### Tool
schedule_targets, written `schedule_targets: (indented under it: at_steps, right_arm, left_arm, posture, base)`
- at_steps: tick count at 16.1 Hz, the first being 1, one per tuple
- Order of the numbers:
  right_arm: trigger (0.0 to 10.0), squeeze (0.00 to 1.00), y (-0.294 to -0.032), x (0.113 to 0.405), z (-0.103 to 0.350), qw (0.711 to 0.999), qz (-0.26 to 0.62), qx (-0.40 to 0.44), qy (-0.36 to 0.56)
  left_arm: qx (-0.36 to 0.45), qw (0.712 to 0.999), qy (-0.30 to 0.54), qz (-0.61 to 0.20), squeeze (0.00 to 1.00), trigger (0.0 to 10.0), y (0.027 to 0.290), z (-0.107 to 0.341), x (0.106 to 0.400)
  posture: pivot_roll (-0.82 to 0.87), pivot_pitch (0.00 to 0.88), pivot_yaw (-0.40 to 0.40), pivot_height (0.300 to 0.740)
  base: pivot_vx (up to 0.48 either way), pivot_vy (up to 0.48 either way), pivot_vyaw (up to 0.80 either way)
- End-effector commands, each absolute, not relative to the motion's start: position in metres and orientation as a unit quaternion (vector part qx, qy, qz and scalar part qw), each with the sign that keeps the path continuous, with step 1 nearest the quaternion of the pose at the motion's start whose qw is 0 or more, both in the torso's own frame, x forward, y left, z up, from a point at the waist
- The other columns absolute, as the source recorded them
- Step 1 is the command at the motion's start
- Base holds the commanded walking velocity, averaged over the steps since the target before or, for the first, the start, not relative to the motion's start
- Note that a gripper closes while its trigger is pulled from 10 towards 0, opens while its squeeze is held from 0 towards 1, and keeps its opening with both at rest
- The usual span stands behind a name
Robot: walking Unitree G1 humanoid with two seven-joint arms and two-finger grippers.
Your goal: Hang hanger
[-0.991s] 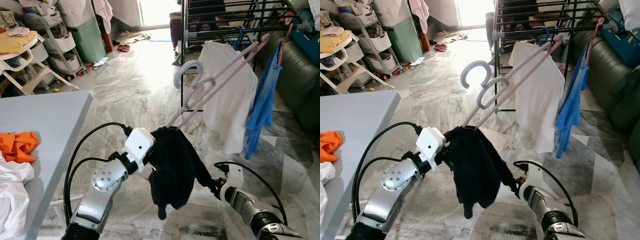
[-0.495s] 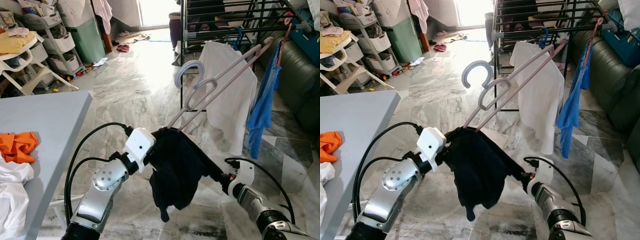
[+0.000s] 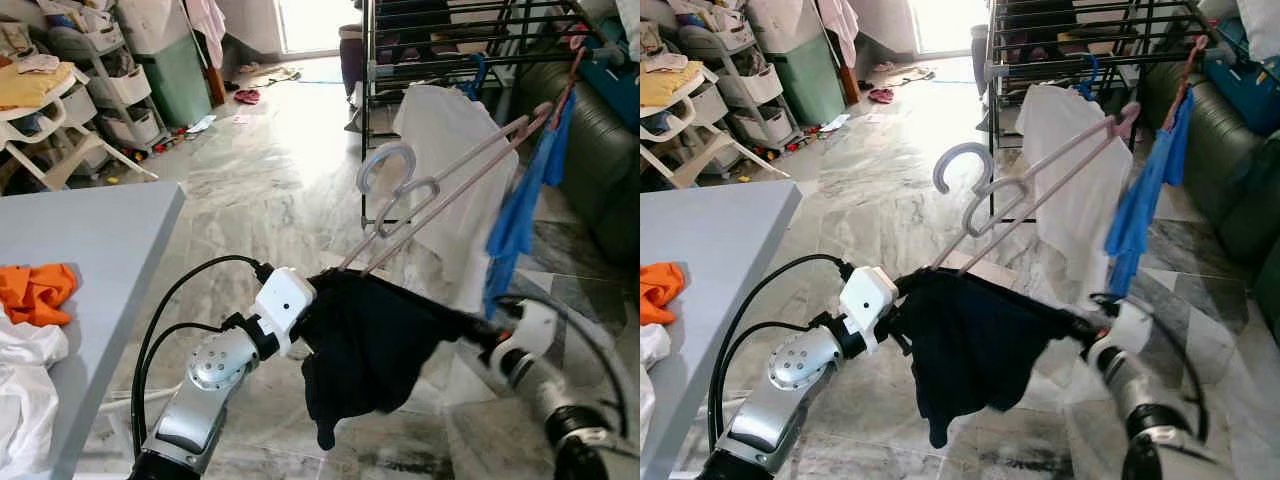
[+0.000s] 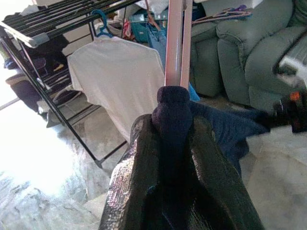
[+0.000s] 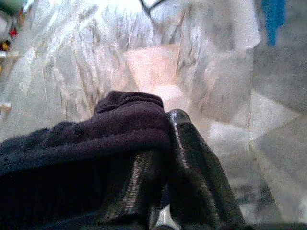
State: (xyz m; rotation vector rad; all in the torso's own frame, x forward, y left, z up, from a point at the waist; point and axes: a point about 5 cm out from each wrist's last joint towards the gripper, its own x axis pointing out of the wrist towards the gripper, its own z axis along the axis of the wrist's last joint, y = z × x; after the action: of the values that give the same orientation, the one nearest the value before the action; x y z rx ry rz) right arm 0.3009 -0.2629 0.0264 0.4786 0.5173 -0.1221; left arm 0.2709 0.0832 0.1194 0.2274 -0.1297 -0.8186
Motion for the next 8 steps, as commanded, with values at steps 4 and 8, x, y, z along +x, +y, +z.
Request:
schedule_targets:
  at_steps: [4, 8]
  right_arm:
    - [0.0, 0.00, -0.295, 0.320, 0.068, 0.949, -0.104, 0.235, 0.184]
    - [0.0, 0.00, -0.300, 0.341, 0.104, 0.955, -0.109, 0.242, 0.135]
  left_arm:
    - [0.134, 0.918, -0.076, -0.366, 0.00, 0.0, 0.100, 0.113, 0.268]
    - [0.141, 0.916, -0.073, -0.369, 0.00, 0.0, 0.100, 0.100, 0.260]
  posture:
    - [-0.12, 0.000, 0.099, 0.740]
    - [-0.13, 0.000, 0.098, 0.740]
  base:
    - [0.000, 0.000, 0.00]
    - [0.000, 0.000, 0.00]
